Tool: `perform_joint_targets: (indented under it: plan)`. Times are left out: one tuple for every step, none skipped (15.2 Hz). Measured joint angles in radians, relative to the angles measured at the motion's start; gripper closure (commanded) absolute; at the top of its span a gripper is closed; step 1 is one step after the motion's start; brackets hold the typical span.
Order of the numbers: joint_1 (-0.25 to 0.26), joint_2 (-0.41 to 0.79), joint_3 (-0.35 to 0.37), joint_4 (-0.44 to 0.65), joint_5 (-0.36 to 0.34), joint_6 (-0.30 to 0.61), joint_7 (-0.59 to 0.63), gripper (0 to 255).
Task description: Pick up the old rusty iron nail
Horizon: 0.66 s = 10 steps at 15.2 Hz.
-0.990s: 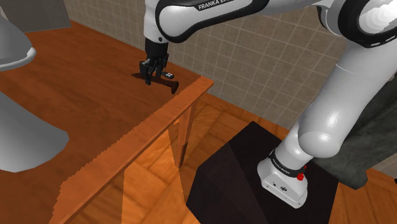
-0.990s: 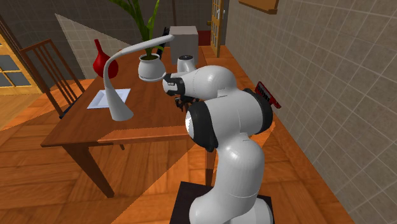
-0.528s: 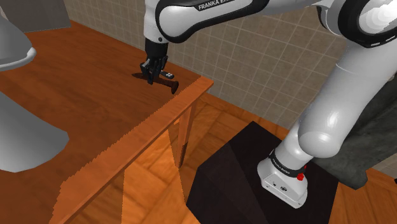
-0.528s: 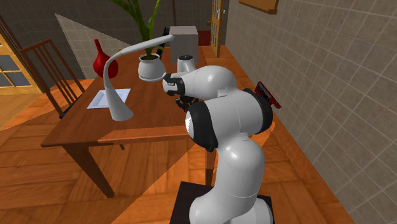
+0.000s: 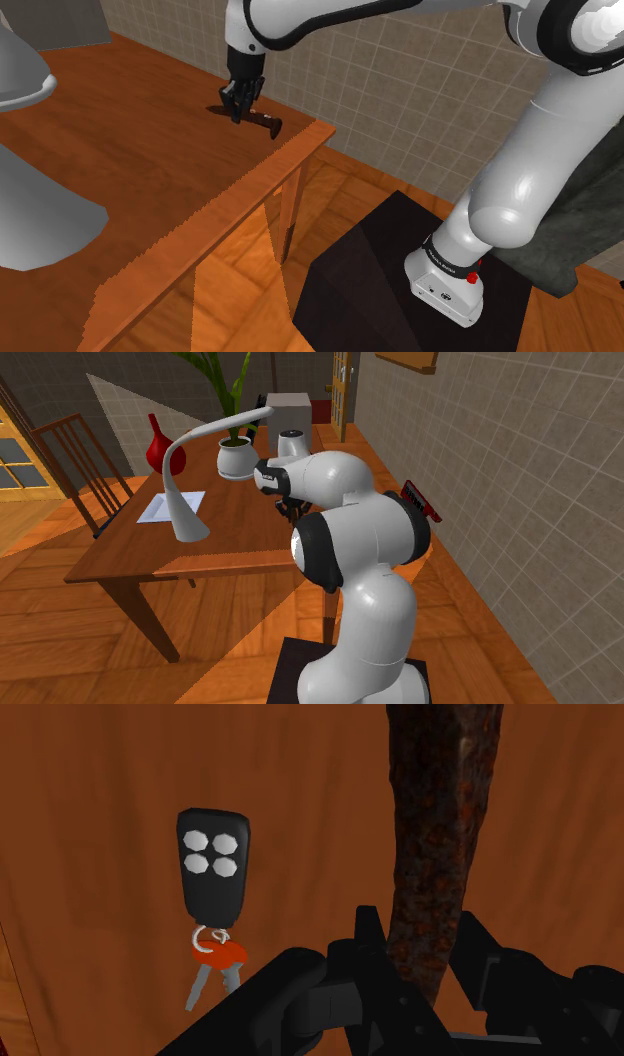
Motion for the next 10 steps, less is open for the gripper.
perform_joint_targets:
  plan:
    - [0.001,0.000,0.001,0.013,0.000,-0.012,0.001,255]
    - [0.001,-0.004,0.001,0.022,0.002,-0.025,0.000,255]
    - [0.000,-0.009,0.001,0.029,0.004,-0.037,-0.002,255]
    - [0.000,-0.008,0.001,0.042,0.004,-0.049,-0.002,255]
    - [0.000,-0.011,0.001,0.053,0.005,-0.063,-0.004,255]
    - [0.000,-0.013,0.001,0.065,0.006,-0.077,-0.003,255]
    - [0.000,-0.013,0.001,0.077,0.006,-0.090,-0.004,255]
    - [0.000,-0.014,0.001,0.090,0.007,-0.103,-0.005,255]
    - [-0.001,-0.016,0.001,0.099,0.008,-0.115,-0.007,255]
    - [0.000,-0.015,0.001,0.110,0.007,-0.123,-0.006,255]
